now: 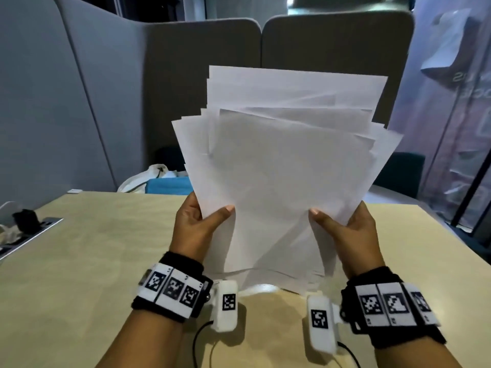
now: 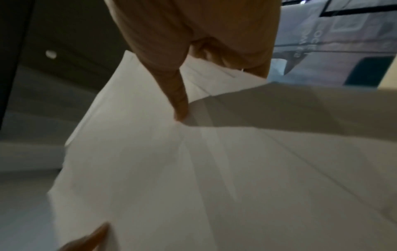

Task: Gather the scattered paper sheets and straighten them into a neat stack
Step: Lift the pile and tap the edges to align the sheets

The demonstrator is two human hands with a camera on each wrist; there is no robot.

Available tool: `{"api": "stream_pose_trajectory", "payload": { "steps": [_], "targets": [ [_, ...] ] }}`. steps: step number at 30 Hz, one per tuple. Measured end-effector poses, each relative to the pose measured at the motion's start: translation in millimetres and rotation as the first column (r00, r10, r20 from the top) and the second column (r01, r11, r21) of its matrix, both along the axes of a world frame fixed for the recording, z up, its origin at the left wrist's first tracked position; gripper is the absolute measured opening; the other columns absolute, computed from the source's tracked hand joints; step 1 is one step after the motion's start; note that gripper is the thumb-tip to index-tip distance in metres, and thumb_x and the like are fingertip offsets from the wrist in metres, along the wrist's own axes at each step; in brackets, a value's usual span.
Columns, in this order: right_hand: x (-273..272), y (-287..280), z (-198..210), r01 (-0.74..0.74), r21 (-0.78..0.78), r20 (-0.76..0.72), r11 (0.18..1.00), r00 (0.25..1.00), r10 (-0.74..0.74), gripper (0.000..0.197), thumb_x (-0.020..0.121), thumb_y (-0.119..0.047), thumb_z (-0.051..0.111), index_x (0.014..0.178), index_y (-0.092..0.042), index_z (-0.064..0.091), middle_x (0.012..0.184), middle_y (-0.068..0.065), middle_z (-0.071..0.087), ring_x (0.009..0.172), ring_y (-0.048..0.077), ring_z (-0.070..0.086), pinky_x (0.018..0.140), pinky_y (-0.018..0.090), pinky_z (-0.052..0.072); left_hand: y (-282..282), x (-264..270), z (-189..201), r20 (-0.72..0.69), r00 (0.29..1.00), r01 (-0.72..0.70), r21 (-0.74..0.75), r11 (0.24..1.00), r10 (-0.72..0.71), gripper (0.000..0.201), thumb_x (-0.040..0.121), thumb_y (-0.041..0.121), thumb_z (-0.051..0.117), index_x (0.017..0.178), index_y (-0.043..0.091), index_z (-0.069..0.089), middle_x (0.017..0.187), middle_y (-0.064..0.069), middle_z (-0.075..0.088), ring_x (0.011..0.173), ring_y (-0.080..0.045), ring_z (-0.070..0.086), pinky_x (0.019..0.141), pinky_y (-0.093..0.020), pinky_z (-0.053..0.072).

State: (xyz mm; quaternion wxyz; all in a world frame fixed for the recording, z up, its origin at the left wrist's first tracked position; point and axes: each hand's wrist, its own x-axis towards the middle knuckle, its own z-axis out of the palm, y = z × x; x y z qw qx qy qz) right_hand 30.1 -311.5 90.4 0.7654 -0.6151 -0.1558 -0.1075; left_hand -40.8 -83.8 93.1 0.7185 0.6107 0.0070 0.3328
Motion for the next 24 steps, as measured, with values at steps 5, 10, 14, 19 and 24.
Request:
{"api": "stream_pose_trajectory", "payload": {
  "steps": [5, 10, 14, 19, 24],
  "targets": [
    [2, -14, 13, -0.164, 0.015, -0.051, 0.986, 0.985, 0.165, 0.021, 0.076, -0.003, 0.071, 0.096, -0.011, 0.069, 0.084, 0.002, 0.077, 0.074, 0.015, 0.073, 0.06, 0.021, 0.055, 13, -1, 8, -0.071, 0.989, 0.137, 0.058, 0.989, -0.133, 0.025, 0.072, -0.002, 0.075, 0.086, 0.018, 0.073, 0.082, 0.0, 0.077, 0.076, -0.013, 0.072, 0.07, -0.026, 0.056],
    [-1, -3, 22, 0.125, -0.049, 0.072, 0.991, 0.99, -0.121, 0.023, 0.074, -0.014, 0.079, 0.093, -0.02, 0.069, 0.086, -0.007, 0.074, 0.074, 0.004, 0.07, 0.066, 0.02, 0.054, 1, -2, 15, -0.002, 0.998, 0.059, 0.07, 0.996, -0.059, 0.027, 0.078, -0.003, 0.071, 0.095, 0.019, 0.067, 0.085, 0.007, 0.076, 0.083, -0.01, 0.071, 0.077, -0.025, 0.055],
    [-7, -19, 48, -0.215, 0.046, 0.077, 0.975, 0.974, 0.211, 0.027, 0.061, -0.016, 0.078, 0.088, -0.015, 0.074, 0.087, 0.0, 0.076, 0.078, 0.013, 0.072, 0.068, 0.021, 0.057, 8, -16, 36, 0.099, 0.985, 0.142, 0.025, 0.99, -0.143, 0.038, 0.057, 0.004, 0.082, 0.087, 0.012, 0.061, 0.066, 0.008, 0.07, 0.063, -0.008, 0.067, 0.062, -0.021, 0.054],
    [5, -30, 48, -0.392, -0.057, -0.068, 0.918, 0.919, 0.388, 0.04, 0.047, -0.021, 0.084, 0.087, -0.017, 0.078, 0.1, 0.008, 0.075, 0.092, 0.022, 0.072, 0.078, 0.03, 0.058, 15, -19, 45, 0.032, 0.984, 0.172, 0.02, 0.985, -0.173, 0.034, 0.065, 0.001, 0.077, 0.095, 0.017, 0.072, 0.087, 0.006, 0.077, 0.086, -0.01, 0.071, 0.075, -0.017, 0.054],
    [-4, -17, 24, -0.48, -0.121, -0.264, 0.869, 0.859, 0.438, 0.034, 0.068, -0.014, 0.076, 0.101, -0.006, 0.071, 0.1, 0.012, 0.075, 0.092, 0.027, 0.072, 0.074, 0.028, 0.059, 19, -16, 35, -0.022, 0.989, 0.144, -0.075, 0.987, -0.146, 0.045, 0.071, 0.004, 0.07, 0.113, 0.019, 0.065, 0.112, 0.0, 0.073, 0.11, -0.017, 0.066, 0.098, -0.031, 0.048]
  ]
}}
